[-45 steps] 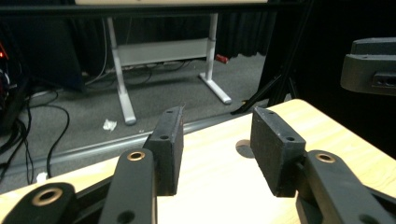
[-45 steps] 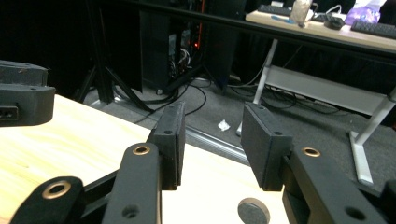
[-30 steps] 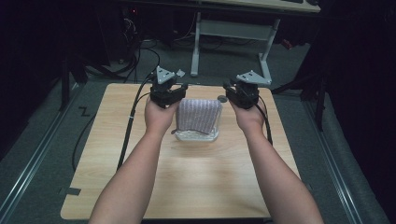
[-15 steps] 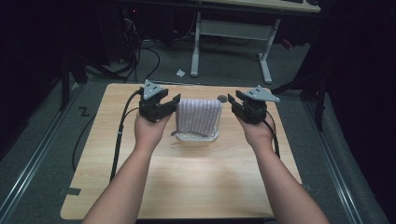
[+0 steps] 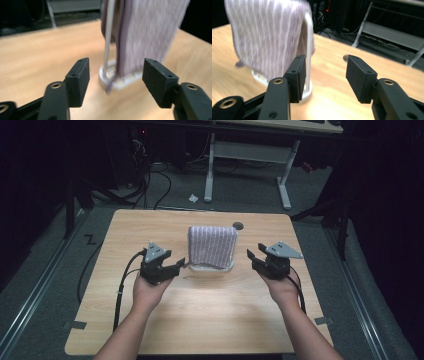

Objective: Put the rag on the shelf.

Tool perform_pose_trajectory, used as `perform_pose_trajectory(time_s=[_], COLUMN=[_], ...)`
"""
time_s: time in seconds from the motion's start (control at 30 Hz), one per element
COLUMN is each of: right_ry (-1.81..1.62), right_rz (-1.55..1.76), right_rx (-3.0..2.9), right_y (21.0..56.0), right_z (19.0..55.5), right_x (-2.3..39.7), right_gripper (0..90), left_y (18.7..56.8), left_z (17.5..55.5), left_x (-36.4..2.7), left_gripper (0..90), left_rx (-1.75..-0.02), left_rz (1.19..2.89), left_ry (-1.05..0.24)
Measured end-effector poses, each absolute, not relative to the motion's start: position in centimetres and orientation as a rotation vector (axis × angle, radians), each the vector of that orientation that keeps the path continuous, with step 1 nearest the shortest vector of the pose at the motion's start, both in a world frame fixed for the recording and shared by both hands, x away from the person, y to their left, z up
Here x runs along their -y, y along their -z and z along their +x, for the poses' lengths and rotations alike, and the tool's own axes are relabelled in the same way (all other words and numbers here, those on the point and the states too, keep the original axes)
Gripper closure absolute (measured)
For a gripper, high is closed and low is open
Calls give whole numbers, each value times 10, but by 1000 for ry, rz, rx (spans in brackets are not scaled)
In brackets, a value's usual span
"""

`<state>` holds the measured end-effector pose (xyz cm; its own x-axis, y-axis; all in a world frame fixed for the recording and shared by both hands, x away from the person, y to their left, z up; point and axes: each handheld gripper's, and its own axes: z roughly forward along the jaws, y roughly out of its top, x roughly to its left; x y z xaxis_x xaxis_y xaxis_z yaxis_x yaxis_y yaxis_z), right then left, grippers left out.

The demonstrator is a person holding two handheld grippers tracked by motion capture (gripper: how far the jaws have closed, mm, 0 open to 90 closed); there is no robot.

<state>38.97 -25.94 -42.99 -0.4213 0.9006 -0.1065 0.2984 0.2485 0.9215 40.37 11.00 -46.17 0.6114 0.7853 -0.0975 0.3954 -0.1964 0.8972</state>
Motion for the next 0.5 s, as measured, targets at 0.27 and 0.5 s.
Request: perform_pose_trajectory(time_s=[0.27,0.5], right_ry=[-1123,-1121], right_rz=[1105,1194], right_rx=[-1943,-1956], right_y=[480,518], right_z=[365,321], right_x=[272,289], right_gripper=[416,368], left_y=[503,519], left_z=[371,332], left_x=[-133,-153], left_gripper=[291,265], left_rx=[-996,-1029], left_rz=[1888,1937], left_ry=[-390,-412])
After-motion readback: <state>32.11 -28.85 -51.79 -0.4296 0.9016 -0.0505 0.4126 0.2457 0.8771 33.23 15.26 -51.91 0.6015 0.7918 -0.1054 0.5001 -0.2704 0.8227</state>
